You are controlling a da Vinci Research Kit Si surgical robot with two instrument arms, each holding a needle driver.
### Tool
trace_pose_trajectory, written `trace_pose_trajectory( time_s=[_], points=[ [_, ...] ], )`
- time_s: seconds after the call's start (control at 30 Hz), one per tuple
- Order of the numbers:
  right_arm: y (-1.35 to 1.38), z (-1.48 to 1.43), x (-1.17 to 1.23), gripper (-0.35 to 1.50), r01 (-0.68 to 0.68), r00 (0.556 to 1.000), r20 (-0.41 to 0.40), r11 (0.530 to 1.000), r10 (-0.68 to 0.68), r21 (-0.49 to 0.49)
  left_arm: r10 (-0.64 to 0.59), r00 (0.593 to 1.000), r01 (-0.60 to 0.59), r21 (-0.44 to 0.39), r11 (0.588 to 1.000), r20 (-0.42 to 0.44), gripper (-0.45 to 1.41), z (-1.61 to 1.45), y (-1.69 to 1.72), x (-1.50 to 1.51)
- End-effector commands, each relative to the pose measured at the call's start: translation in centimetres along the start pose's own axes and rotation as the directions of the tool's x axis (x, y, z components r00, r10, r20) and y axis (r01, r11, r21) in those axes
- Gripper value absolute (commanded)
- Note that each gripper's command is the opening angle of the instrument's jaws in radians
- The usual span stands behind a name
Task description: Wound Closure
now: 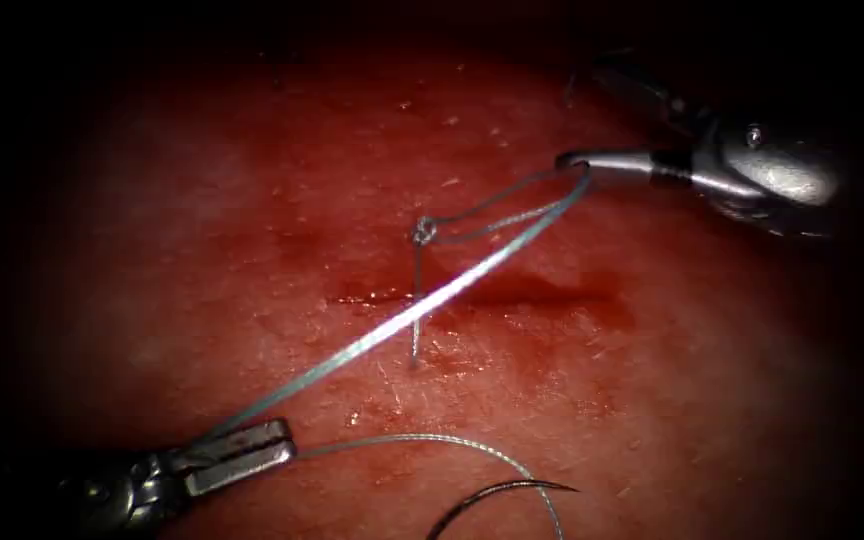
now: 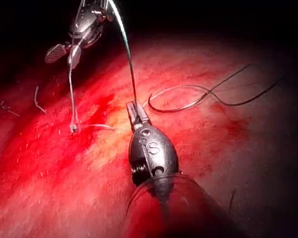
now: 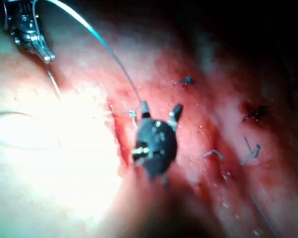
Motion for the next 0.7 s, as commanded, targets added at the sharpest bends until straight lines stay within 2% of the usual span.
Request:
trace_pose_trajectory(
  time_s=[0.03,0.1,0.13,0.17,0.2,0.33,0.4,0.43,0.53,0.63,0.7],
  points=[
    [-0.13,-0.07,0.1,1.36,0.001,1.0,-0.008,1.0,-0.001,0.011,-0.004,1.0,0.004,-0.016,1.0,0.009,-0.45,0.05,0.09,-0.02],
    [-0.23,-0.16,0.2,1.3,0.014,1.0,-0.012,1.0,-0.014,0.022,0.013,0.999,-0.012,-0.038,0.999,0.03,-0.45,0.07,0.22,0.06],
    [-0.28,-0.19,0.24,1.2,0.025,1.0,-0.015,0.999,-0.024,0.028,0.027,0.999,-0.025,-0.049,0.998,0.032,-0.45,0.1,0.29,0.12],
    [-0.35,-0.23,0.27,0.96,0.025,0.999,-0.022,0.999,-0.024,0.033,0.03,0.999,-0.028,-0.046,0.999,0.032,-0.45,0.12,0.33,0.16],
    [-0.38,-0.25,0.28,0.84,0.025,0.999,-0.021,0.999,-0.024,0.038,0.033,0.999,-0.032,-0.048,0.998,0.031,-0.45,0.14,0.36,0.19],
    [-0.44,-0.29,0.23,0.83,0.033,0.999,-0.002,0.999,-0.033,0.029,0.042,0.999,-0.04,-0.043,0.998,0.029,-0.45,0.27,0.41,0.23],
    [-0.51,-0.32,0.14,0.83,0.045,0.998,0.034,0.998,-0.046,0.036,0.041,0.999,-0.04,-0.035,0.999,0.027,-0.45,0.32,0.35,0.22],
    [-0.6,-0.34,0.04,0.81,0.059,0.997,0.043,0.998,-0.059,0.016,0.041,0.999,-0.041,-0.001,0.999,0.02,-0.45,0.38,0.22,0.18],
    [-0.74,-0.28,-0.09,0.68,0.051,0.998,0.045,0.999,-0.051,0.009,0.049,0.999,-0.049,0.027,0.998,0.019,-0.45,0.5,0.09,0.06],
    [-0.8,-0.2,-0.15,0.64,0.058,0.997,0.051,0.998,-0.058,0.001,0.054,0.998,-0.054,0.035,0.998,0.016,-0.45,0.62,0.04,-0.08],
    [-0.75,-0.17,-0.17,0.47,0.058,0.997,0.056,0.998,-0.058,-0.002,0.045,0.999,-0.045,0.032,0.998,0.014,-0.45,0.63,-0.02,-0.13]
  ],
)
